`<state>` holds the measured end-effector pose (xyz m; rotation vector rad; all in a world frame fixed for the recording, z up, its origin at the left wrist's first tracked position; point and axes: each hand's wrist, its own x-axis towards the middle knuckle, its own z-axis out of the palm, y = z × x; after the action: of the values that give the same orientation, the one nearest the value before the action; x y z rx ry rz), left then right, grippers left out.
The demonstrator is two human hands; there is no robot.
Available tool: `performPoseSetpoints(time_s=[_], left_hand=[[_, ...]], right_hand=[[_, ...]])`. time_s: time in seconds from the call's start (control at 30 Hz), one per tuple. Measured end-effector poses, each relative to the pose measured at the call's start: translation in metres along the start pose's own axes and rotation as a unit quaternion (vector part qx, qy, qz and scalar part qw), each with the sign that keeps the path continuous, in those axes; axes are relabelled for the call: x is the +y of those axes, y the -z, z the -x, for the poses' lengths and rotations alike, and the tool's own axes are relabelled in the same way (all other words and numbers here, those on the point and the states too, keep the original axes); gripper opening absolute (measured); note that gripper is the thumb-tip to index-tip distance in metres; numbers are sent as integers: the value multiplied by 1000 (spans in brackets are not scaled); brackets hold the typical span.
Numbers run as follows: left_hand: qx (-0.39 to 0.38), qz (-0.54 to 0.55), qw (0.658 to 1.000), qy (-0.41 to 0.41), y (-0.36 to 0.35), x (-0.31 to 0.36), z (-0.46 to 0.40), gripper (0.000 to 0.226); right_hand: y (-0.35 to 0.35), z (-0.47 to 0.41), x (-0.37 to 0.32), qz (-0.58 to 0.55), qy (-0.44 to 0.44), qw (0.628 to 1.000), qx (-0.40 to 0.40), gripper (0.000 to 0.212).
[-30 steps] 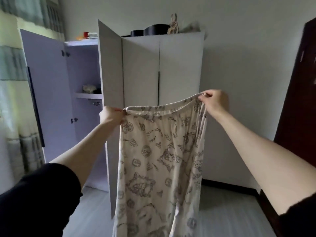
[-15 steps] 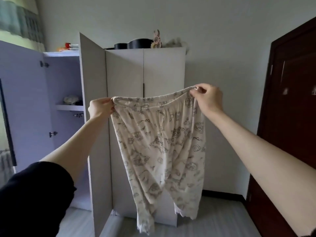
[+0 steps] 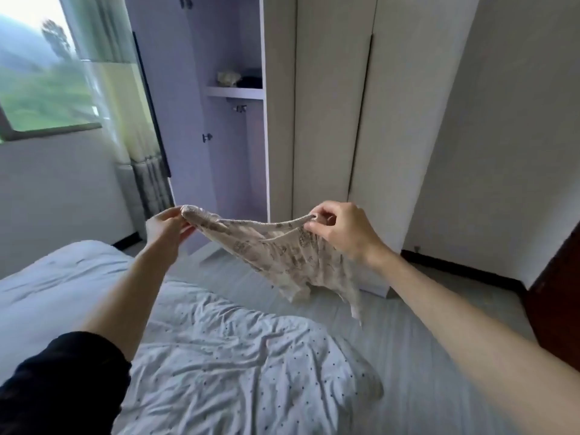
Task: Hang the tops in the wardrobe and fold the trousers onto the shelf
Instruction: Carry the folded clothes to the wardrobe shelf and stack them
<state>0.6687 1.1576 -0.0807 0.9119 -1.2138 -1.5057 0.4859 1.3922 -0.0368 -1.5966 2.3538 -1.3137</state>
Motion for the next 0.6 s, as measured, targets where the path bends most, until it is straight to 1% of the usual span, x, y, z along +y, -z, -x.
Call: performPoseSetpoints(time_s=[0.1, 0.17, 0.23, 0.3, 0.37, 0.47, 0.53, 0.6], left_hand=[[37, -14, 998, 40, 106, -27, 33, 22], [61, -17, 996, 58, 171, -41, 52, 17], [96, -22, 992, 81, 231, -55, 76, 28], [113, -31, 988, 104, 285, -72, 105, 30], [123, -41, 983, 130, 326, -91, 130, 28], [163, -22, 974, 155, 372, -115, 158, 28], [179, -4, 971, 158, 392, -126, 166, 29], [215, 26, 963, 159, 411, -136, 172, 31]], right_hand=[[-80, 49, -33, -6, 5, 992, -125, 10], [-129, 81, -54, -17, 17, 982, -190, 9], [-176, 115, -73, -20, 30, 966, -258, 11], [-220, 151, -89, -16, 46, 945, -324, 15], [-255, 183, -99, 2, 70, 921, -383, 19], [-291, 225, -109, 10, 93, 885, -455, 19], [-307, 242, -116, -11, 100, 871, -480, 18], [-322, 253, -125, -31, 105, 864, -492, 19]])
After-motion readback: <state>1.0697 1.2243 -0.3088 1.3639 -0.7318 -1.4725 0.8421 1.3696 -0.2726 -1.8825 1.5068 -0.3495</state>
